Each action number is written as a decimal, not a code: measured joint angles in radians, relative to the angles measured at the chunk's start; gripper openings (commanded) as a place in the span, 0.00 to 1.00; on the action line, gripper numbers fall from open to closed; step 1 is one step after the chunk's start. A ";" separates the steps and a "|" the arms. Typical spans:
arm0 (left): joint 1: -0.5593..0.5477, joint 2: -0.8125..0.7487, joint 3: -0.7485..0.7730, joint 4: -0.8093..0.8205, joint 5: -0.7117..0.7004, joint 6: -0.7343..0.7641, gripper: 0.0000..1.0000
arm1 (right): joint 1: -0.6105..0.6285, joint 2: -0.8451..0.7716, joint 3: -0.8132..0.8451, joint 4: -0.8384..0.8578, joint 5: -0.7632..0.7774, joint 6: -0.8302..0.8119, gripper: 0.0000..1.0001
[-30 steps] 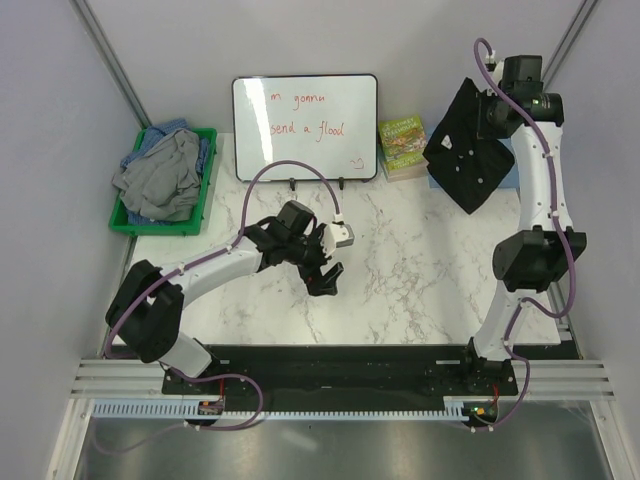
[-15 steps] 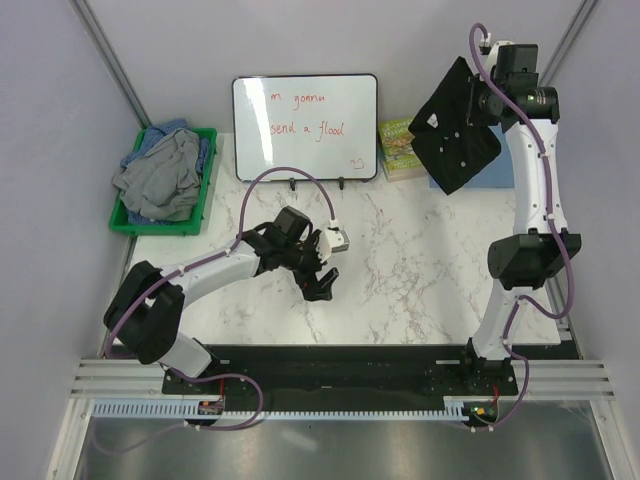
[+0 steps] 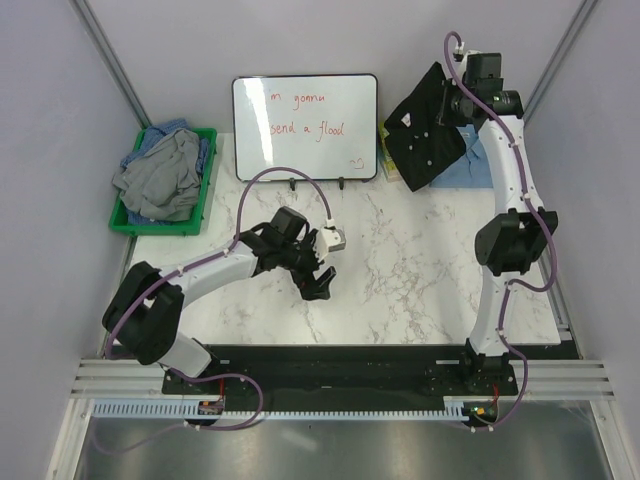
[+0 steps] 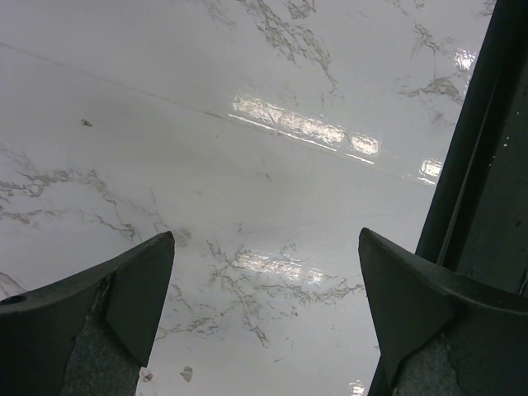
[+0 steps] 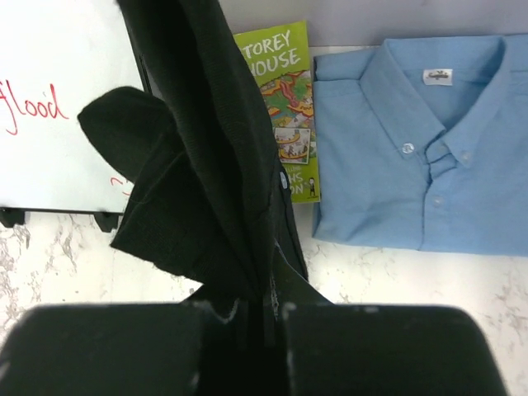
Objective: Fold and stack the long sleeve shirts
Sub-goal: Neatly place the folded shirt to the corner
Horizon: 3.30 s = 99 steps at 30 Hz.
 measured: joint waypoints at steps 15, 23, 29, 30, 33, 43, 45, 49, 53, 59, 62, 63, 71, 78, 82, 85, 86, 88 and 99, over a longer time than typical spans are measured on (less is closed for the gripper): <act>0.010 -0.008 -0.010 0.000 -0.001 0.000 0.99 | -0.088 0.121 0.006 0.128 -0.031 0.093 0.00; 0.013 -0.005 -0.007 -0.004 -0.001 0.000 0.99 | -0.164 0.155 0.006 0.169 -0.072 0.133 0.00; 0.013 0.023 0.023 -0.027 -0.001 -0.001 0.99 | -0.225 0.187 -0.002 0.209 -0.177 0.189 0.00; 0.013 0.027 0.029 -0.032 -0.001 0.000 0.99 | -0.237 0.191 -0.013 0.220 -0.196 0.203 0.00; 0.013 0.039 0.051 -0.060 -0.002 0.000 0.99 | -0.270 0.206 -0.046 0.251 -0.248 0.243 0.00; 0.013 0.093 0.135 -0.151 -0.006 -0.001 0.99 | -0.361 0.293 -0.051 0.320 -0.347 0.313 0.00; 0.013 0.108 0.151 -0.164 -0.007 -0.001 0.99 | -0.372 0.309 -0.045 0.325 -0.357 0.313 0.00; 0.013 0.135 0.180 -0.188 -0.008 -0.003 0.99 | -0.384 0.337 -0.019 0.331 -0.370 0.308 0.00; 0.013 0.152 0.196 -0.202 -0.008 -0.005 0.99 | -0.393 0.346 -0.008 0.336 -0.378 0.285 0.00; 0.013 0.177 0.213 -0.211 -0.008 -0.019 0.99 | -0.406 0.346 0.005 0.336 -0.377 0.210 0.00; 0.013 0.180 0.220 -0.211 -0.008 -0.026 0.99 | -0.412 0.346 0.014 0.336 -0.363 0.164 0.00; 0.013 0.182 0.223 -0.212 -0.008 -0.028 0.99 | -0.413 0.346 0.017 0.337 -0.358 0.148 0.00; 0.013 0.190 0.237 -0.219 -0.008 -0.042 0.99 | -0.417 0.373 0.022 0.428 -0.294 0.066 0.79; 0.013 0.190 0.237 -0.233 -0.014 -0.056 0.99 | -0.417 0.379 0.022 0.549 -0.221 0.011 0.88; 0.014 0.190 0.237 -0.232 -0.026 -0.064 0.99 | -0.417 0.363 -0.005 0.593 -0.218 -0.029 0.92; 0.023 0.187 0.236 -0.231 -0.026 -0.075 0.99 | -0.414 0.323 -0.053 0.596 -0.218 -0.079 0.89; 0.028 0.183 0.235 -0.229 -0.026 -0.079 0.99 | -0.413 0.306 -0.067 0.592 -0.220 -0.100 0.86; 0.040 0.171 0.233 -0.227 -0.025 -0.084 0.99 | -0.409 0.268 -0.085 0.569 -0.236 -0.154 0.78; 0.086 0.136 0.198 -0.202 -0.006 -0.087 0.99 | -0.213 0.132 -0.241 0.442 -0.319 -0.319 0.45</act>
